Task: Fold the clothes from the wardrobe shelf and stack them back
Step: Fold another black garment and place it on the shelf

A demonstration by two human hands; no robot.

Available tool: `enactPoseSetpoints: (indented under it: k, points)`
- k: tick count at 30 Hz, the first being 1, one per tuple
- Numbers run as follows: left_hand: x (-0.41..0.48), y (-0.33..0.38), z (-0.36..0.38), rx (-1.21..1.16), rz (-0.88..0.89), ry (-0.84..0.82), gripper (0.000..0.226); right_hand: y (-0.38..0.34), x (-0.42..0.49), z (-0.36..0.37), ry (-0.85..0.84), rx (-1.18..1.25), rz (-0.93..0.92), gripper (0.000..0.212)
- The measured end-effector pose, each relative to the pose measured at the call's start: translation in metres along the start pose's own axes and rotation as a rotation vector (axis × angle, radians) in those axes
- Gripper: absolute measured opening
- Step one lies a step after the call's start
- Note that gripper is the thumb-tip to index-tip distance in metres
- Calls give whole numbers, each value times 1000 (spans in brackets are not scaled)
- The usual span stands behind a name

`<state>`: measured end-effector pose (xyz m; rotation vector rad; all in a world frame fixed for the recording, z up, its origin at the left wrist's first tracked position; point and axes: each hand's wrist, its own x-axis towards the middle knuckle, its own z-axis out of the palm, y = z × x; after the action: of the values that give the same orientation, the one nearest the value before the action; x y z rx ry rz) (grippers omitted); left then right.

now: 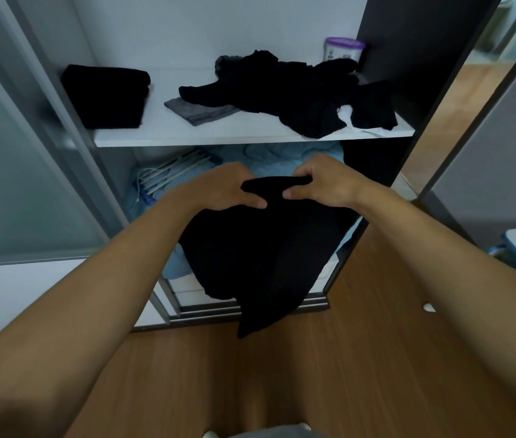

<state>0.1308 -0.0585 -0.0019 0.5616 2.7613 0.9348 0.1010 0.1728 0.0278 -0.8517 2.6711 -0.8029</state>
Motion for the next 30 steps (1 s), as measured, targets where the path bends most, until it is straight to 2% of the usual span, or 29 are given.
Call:
enactPoseSetpoints:
  k: [4,7,12,17,20,23,26,28,30]
  points:
    - [-3,2,-5,-32,-33,-35,34,-6,0,5,9,-28,-29,32]
    - [-5,5,-3,-60,-16,-27,43,-14,2,5,-5,-48,-74,34]
    - [-7,-1,0,-61,-17,-20,18,-16,1,2,-35,-88,-99,39]
    - [-8,-6,3,-44,-32,60,35,-9,3,7,-66,-156,-57,44]
    - [-10,-5,4,-43,-37,48,15,-9,4,15,-46,-136,-74,38]
    - [-14,-8,1,48,-42,-66,21,-9,3,16,-144,-183,-74,24]
    - [-15,-9,-1,173,-3,-143,8,-8,0,19,-204,-272,-56,25]
    - [-13,-9,-3,293,66,-116,10,-9,0,23,-187,-267,-59,31]
    - [-10,-9,-5,461,103,-47,20,-11,-1,28,-146,-163,-80,34]
